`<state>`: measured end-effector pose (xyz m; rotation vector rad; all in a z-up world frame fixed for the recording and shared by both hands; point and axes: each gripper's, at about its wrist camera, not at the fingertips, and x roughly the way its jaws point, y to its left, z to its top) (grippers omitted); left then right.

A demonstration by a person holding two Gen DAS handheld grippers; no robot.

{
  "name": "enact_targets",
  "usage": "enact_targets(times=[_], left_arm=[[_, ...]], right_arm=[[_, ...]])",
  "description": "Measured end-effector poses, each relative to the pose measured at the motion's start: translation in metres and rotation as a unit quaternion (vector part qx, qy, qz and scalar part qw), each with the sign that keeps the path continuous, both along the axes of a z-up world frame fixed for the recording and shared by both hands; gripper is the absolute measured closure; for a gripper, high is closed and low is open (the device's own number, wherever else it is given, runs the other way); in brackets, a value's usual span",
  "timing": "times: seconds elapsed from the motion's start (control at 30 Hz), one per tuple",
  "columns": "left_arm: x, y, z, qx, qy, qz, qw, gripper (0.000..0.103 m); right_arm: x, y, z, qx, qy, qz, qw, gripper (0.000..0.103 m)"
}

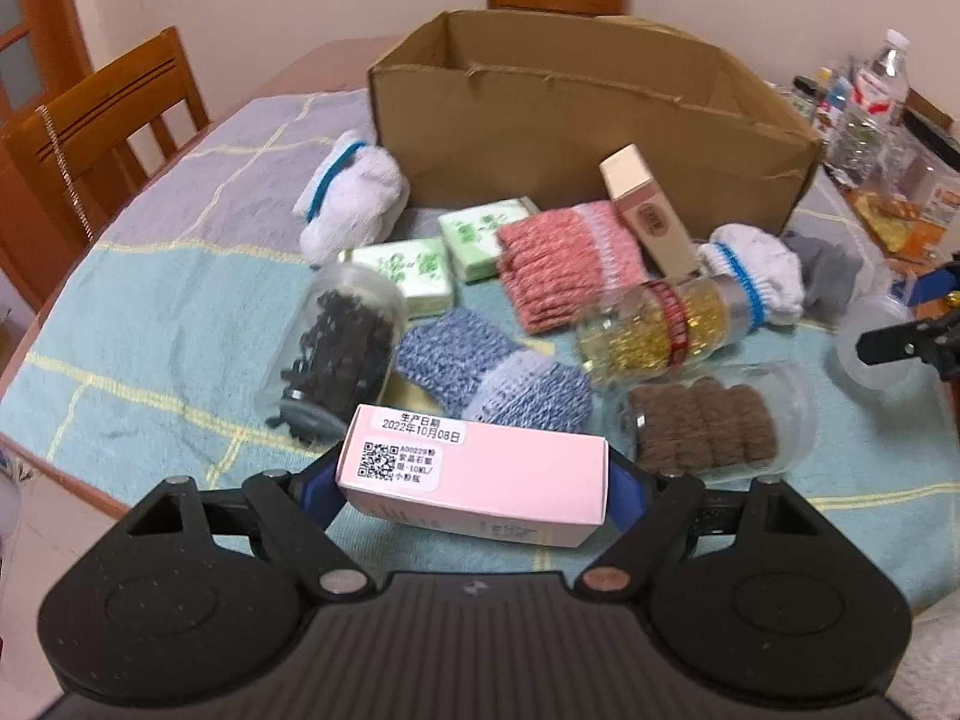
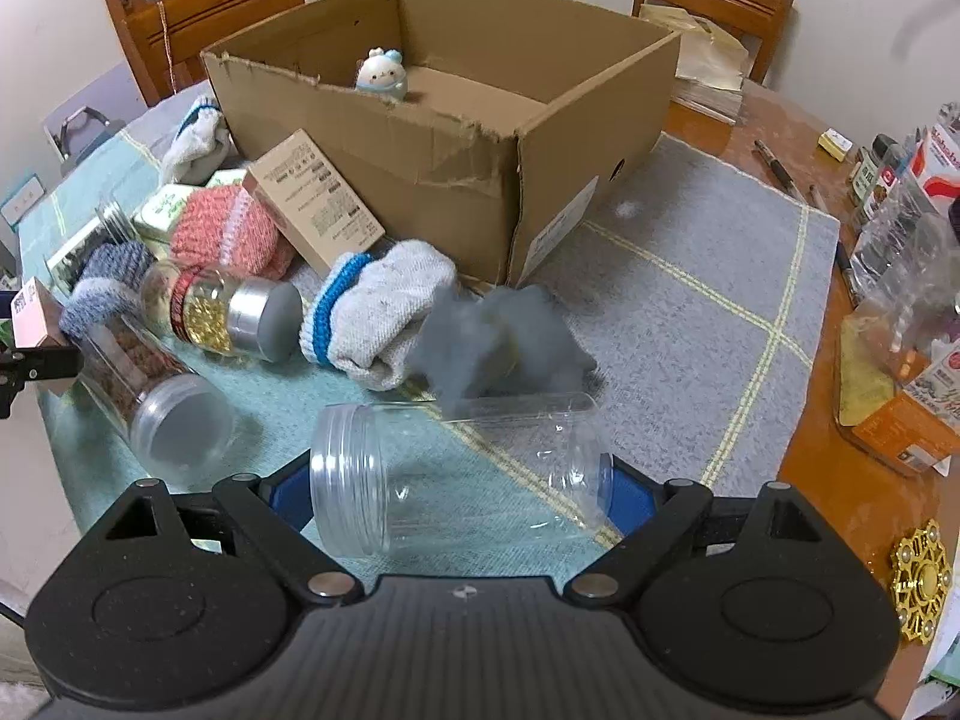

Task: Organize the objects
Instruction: 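Grasp the clear empty jar with the right gripper while the left grasps the pink box, then lower the clear jar into the cardboard box with the right gripper while the left drops the pink box in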

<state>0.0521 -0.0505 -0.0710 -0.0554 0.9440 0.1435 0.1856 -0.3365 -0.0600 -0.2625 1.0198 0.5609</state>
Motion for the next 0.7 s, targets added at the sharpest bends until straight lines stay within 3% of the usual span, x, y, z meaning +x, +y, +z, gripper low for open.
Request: enact_targets(times=[0.7], left_arm=[[0.056, 0.003, 0.064, 0.015, -0.004, -0.064, 0.9978, 0.020]], right_arm=[[0.016, 0.012, 0.059, 0.008, -0.034, 0.015, 0.999, 0.008]])
